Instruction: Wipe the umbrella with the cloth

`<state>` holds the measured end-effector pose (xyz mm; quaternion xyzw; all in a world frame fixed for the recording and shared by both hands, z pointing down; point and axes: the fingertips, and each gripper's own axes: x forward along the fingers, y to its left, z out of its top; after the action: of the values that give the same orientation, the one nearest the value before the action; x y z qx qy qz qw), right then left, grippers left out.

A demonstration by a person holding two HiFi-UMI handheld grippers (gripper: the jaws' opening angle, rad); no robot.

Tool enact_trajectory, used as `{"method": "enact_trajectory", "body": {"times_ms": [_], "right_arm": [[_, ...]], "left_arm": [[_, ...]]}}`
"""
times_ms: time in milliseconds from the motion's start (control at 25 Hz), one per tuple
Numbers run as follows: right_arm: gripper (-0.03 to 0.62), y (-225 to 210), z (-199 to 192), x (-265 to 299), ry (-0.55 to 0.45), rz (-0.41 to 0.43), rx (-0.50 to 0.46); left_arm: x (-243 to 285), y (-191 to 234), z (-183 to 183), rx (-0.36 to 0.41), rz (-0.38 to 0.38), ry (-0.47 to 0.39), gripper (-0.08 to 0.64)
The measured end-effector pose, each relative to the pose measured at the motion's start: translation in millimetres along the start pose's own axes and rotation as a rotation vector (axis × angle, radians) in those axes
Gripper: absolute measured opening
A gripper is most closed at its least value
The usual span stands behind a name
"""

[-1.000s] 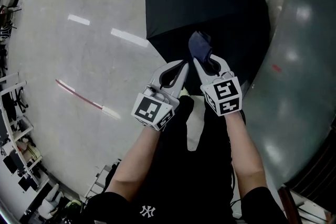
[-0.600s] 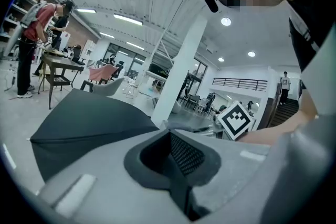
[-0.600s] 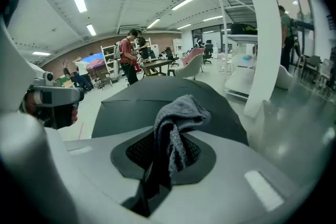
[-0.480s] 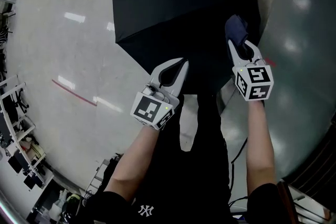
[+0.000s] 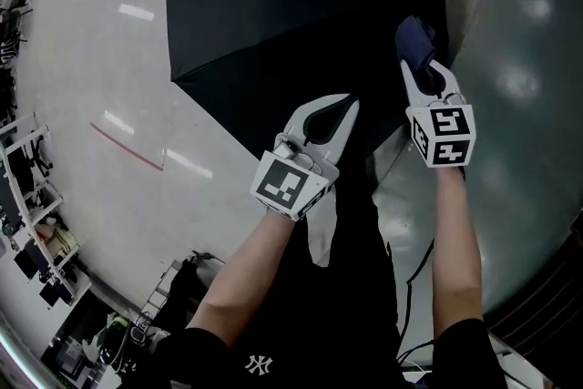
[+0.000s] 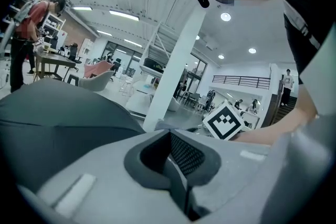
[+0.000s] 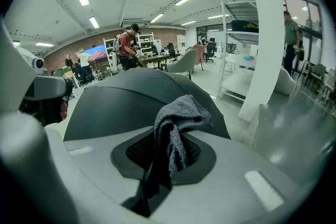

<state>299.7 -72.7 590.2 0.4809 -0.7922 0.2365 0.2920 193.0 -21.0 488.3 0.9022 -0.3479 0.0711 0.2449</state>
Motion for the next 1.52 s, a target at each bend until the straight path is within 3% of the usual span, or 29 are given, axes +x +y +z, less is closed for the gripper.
{"method": "enact_trajectory", "body": {"times_ms": [360, 520, 800, 1520], "right_arm": [[0.086, -49.6, -23.5, 28.6, 0.051, -0.031, -0.009], [0.087, -49.9, -37.2, 42.5, 0.097, 0.002, -0.037], [0.087, -11.4, -46.8, 36.9, 0.119, 0.083, -0.056], [0.087, 127.8, -76.7, -5.1, 0.087, 0.062, -0.031]], "left_arm": [[49.0, -11.4, -19.8, -0.005, -0.003, 0.03, 0.0], [52.7, -10.9, -29.1, -0.008, -0.007, 0.058, 0.0], [28.3, -9.3, -39.2, -0.013, -0.01, 0.061, 0.0], [-76.7, 6.7, -53.7, -0.003, -0.023, 0.052, 0.0]]}}
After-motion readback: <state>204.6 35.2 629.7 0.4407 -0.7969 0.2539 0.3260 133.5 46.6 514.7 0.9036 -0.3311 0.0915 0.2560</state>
